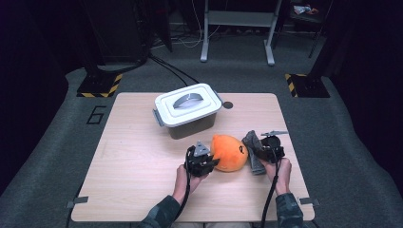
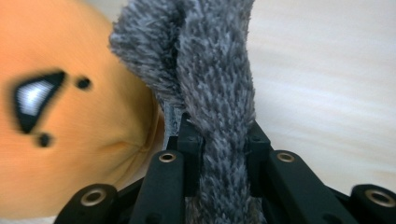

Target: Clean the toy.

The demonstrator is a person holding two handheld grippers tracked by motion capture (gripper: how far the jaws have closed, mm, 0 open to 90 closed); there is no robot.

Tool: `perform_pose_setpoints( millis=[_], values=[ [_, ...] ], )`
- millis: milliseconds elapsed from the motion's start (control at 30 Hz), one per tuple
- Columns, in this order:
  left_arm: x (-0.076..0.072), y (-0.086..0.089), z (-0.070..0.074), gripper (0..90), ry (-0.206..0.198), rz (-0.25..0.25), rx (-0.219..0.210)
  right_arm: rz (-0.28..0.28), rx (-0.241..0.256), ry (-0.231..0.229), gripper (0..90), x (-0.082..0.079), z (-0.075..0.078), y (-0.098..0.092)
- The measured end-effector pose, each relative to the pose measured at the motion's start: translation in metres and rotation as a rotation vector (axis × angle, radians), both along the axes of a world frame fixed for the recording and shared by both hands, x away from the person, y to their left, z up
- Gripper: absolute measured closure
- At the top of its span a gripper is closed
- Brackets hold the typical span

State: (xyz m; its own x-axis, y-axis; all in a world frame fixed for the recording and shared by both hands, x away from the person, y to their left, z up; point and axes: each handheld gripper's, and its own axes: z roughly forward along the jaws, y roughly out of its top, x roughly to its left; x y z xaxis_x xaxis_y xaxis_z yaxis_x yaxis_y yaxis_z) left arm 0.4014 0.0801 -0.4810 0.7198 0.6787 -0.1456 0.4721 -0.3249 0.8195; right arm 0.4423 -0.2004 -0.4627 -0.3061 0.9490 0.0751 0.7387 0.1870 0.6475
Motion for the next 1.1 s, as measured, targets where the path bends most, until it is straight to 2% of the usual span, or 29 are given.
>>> perform_pose_setpoints(
  millis=[33, 67, 100, 133, 167, 300, 333, 400, 467, 567, 700, 733, 967, 1033, 1067, 1100],
  values=[
    [0.0, 0.0, 0.0, 75.2, -0.003, 0.002, 0.001, 0.004, 0.002, -0.034, 74.8, -0.005, 0.014, -0.001],
    [0.0, 0.0, 0.0, 75.2, -0.004, 0.002, 0.002, 0.009, -0.002, -0.054, 74.8, -0.008, 0.021, 0.0],
    [0.0, 0.0, 0.0, 75.2, 0.0, 0.003, 0.002, 0.019, -0.001, -0.067, 74.8, -0.011, 0.028, 0.002],
    [0.0, 0.0, 0.0, 75.2, 0.0, 0.003, 0.002, 0.019, -0.001, -0.067, 74.8, -0.011, 0.028, 0.002],
    [0.0, 0.0, 0.0, 75.0, -0.002, 0.001, 0.005, 0.051, -0.006, -0.1, 74.8, -0.017, 0.041, 0.01],
    [0.0, 0.0, 0.0, 74.8, 0.003, 0.002, 0.002, 0.132, -0.003, -0.137, 74.8, -0.024, 0.054, 0.029],
    [0.001, 0.001, 0.0, 74.8, 0.002, 0.003, 0.003, 0.138, 0.002, -0.128, 74.7, -0.026, 0.055, 0.035],
    [0.001, 0.001, 0.0, 74.5, 0.003, 0.003, 0.003, 0.148, 0.004, -0.124, 74.7, -0.026, 0.055, 0.041],
    [0.001, 0.002, 0.0, 73.9, 0.003, 0.003, 0.001, 0.187, -0.015, -0.104, 74.7, -0.023, 0.049, 0.053],
    [0.002, 0.003, 0.0, 71.8, 0.001, 0.002, -0.004, 0.18, -0.023, -0.082, 74.8, -0.019, 0.042, 0.057],
    [0.003, 0.004, 0.001, 67.1, -0.005, -0.002, -0.002, 0.175, -0.036, -0.086, 74.8, -0.015, 0.04, 0.058],
    [0.002, 0.005, 0.001, 61.3, 0.0, 0.005, -0.006, 0.181, -0.034, -0.08, 74.8, -0.013, 0.04, 0.059],
    [0.003, 0.006, 0.0, 45.7, -0.025, 0.009, 0.026, 0.177, -0.049, -0.07, 74.8, -0.002, 0.039, 0.059],
    [0.003, 0.005, 0.001, 46.4, -0.033, 0.016, 0.037, 0.177, -0.05, -0.069, 74.8, 0.001, 0.038, 0.06],
    [0.003, 0.002, 0.0, 46.7, -0.048, 0.016, 0.06, 0.177, -0.054, -0.064, 74.8, 0.002, 0.038, 0.059],
    [0.003, 0.001, -0.001, 50.0, -0.052, 0.004, 0.06, 0.177, -0.051, -0.061, 74.8, 0.003, 0.038, 0.059]
  ],
)
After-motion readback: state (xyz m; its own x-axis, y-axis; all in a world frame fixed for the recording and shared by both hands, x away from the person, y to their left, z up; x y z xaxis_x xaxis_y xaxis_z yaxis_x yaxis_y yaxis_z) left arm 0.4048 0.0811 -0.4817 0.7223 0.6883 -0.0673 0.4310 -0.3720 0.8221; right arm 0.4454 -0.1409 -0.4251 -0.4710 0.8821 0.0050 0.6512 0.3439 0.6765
